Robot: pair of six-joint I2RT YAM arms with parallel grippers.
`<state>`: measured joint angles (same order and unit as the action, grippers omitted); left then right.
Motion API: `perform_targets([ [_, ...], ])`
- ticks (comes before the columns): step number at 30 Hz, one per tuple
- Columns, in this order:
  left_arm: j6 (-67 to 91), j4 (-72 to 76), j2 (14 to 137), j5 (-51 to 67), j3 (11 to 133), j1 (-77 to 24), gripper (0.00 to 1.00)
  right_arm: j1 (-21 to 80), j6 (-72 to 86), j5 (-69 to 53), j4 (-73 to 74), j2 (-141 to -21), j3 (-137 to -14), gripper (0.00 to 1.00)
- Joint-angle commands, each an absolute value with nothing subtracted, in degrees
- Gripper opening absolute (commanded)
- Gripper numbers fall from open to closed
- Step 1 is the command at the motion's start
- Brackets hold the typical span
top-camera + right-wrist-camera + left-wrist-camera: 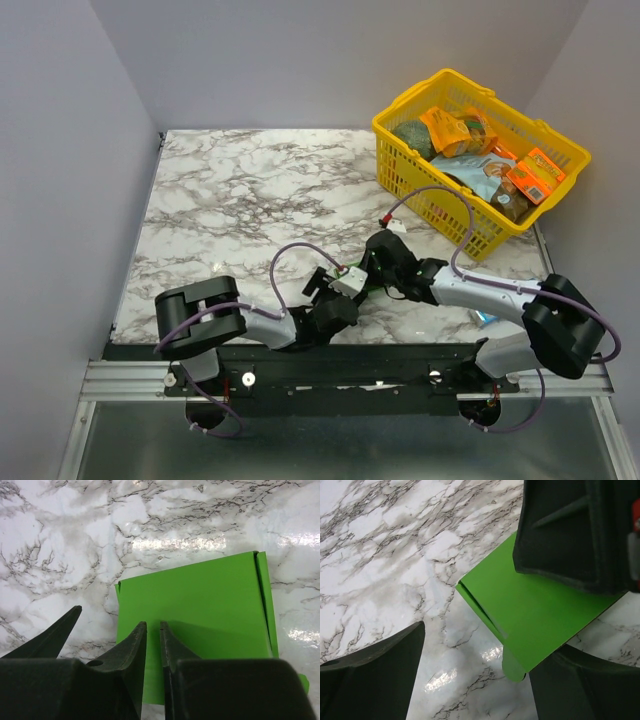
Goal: Fold the paper box
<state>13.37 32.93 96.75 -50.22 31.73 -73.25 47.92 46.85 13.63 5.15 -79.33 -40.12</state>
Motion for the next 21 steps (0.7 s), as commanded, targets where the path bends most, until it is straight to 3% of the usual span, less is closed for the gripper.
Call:
perform_targets([
  [1, 12.14, 25.58, 92.91, -42.64, 30.32, -73.92, 0.92, 47.90, 47.55, 15.03, 9.93, -81.91, -38.76, 0.25],
  [5, 11.17, 21.99, 88.69, -37.38, 30.32, -73.39, 0.98, 47.81, 47.72, 15.12, 10.37, -82.62, -38.94, 0.25],
  [15, 15.12, 10.20, 80.17, -29.28, 32.34, -71.54, 0.99, 47.73, 48.25, 15.82, 10.90, -83.32, -38.76, 0.25],
  [21, 15.81, 7.21, 67.89, -14.70, 29.36, -70.58, 0.99, 47.55, 47.99, 16.26, 11.16, -84.02, -39.02, 0.25],
])
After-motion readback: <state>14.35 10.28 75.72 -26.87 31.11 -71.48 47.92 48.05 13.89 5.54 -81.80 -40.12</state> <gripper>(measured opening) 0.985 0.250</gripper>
